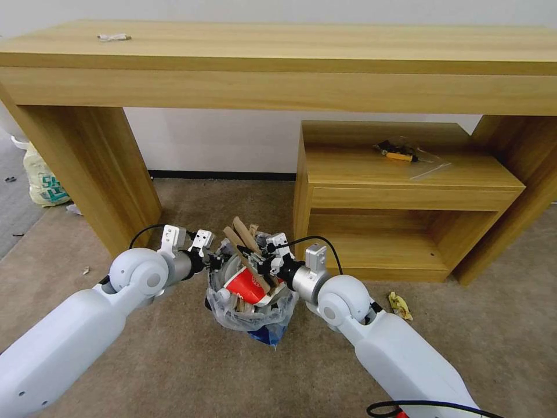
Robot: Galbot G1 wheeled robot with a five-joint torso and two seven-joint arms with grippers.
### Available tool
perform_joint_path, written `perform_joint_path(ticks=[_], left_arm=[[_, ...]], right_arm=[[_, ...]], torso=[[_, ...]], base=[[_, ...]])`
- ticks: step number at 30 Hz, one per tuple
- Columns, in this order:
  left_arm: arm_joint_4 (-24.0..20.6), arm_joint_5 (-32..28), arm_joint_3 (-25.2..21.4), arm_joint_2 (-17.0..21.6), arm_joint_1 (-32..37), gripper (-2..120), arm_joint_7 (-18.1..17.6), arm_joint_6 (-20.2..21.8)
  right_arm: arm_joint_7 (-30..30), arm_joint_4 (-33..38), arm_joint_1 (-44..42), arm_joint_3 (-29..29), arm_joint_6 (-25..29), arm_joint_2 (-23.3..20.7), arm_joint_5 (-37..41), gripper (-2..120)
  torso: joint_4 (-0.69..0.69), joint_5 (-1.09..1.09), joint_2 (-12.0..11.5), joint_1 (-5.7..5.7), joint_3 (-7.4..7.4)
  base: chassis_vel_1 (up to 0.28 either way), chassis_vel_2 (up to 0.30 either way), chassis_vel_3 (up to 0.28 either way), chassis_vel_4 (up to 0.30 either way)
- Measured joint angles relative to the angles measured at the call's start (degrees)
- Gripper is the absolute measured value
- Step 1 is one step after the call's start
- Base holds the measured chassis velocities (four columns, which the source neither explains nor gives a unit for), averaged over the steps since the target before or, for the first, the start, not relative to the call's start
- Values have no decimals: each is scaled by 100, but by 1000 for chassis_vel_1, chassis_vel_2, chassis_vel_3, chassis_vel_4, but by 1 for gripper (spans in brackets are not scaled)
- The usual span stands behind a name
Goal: Pick up the trash bin and place the garbage on the floor into it.
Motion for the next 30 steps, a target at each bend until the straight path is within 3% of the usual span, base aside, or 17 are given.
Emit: perform_joint_path(ticks=[4,15,30], left_arm=[[-6,-4,-22,6,20,0,3,0],[29,-23,-37,-15,28,0,4,0],[71,-13,-389,66,324,0,79,0]], right_arm=[[44,175,-115,132,4,-165,68,65],[57,388,-197,276,1,-320,236,99],[110,947,-269,606,-44,-668,555,100]], torso=[[-1,0,0,-1,0],[-1,0,0,-1,0],[-1,0,0,-1,0]], base=[[0,0,0,0],[0,0,0,0],[0,0,0,0]])
